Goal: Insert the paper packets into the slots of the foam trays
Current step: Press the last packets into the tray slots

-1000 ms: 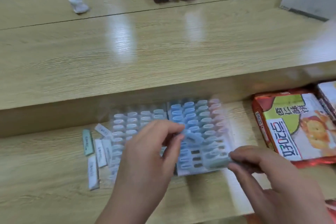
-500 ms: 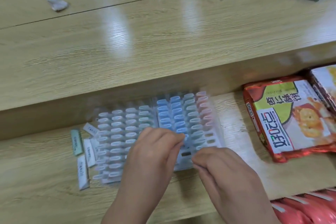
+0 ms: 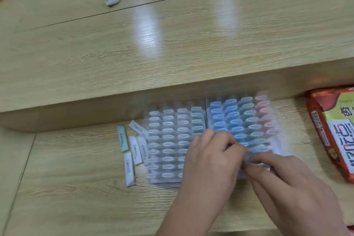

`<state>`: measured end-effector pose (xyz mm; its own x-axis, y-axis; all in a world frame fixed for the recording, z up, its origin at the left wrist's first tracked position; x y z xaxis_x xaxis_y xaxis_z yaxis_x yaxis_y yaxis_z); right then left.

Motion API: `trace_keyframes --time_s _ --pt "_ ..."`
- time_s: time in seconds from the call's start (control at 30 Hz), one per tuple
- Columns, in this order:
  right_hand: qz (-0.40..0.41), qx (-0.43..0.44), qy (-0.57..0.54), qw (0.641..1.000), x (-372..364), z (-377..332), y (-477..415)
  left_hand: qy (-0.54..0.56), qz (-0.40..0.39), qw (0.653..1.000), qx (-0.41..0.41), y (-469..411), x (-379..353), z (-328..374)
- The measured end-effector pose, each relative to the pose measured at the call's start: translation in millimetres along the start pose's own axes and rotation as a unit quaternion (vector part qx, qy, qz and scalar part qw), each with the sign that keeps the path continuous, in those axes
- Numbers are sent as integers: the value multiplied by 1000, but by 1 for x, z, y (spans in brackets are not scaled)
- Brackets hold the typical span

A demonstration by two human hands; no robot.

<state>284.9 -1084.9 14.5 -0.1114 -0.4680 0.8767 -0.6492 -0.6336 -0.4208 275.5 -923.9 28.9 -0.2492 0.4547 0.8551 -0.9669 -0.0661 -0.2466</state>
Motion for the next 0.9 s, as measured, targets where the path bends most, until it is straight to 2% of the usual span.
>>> trace_keyframes --time_s 0.13,0.2,0.3,0.37,0.43,0.47,0.6,0.73,0.8,0.9 --pt "26 -14 -46 999 -1 -11 -11 -43 -15 999 -18 0 16 -10" --pt "52 1 -55 997 -4 -30 -25 4 18 1000 10 9 33 -32" --pt "64 24 -82 994 -20 -76 -56 79 110 979 150 36 68 -91" --pt "39 42 -104 993 -38 -109 -78 87 152 940 291 55 86 -137" --pt "-1 52 -116 992 -59 -141 -103 74 135 900 408 70 95 -178" --pt "-27 51 -114 992 -69 -155 -116 60 111 889 439 77 96 -194" --pt "-170 16 -25 985 -115 -186 -175 46 21 889 454 91 94 -208" --pt "-243 -12 81 966 -150 -186 -205 -27 -106 892 438 102 77 -191" --pt "-267 -23 109 957 -161 -185 -205 -49 -122 889 439 105 73 -191" --pt "-279 -24 102 955 -170 -187 -204 -61 -96 891 440 109 80 -196"
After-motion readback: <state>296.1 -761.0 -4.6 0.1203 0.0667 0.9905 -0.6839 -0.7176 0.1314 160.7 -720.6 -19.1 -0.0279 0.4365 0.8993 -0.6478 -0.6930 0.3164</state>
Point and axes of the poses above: each hand's wrist, its own y-axis away from the middle knuckle, its own x-axis out of the back of the hand, z = x × y, the point moved 2 cm from there along -y, towards the middle knuckle, and after that the axes turned 8 degrees about x, right-handed, at the moved point
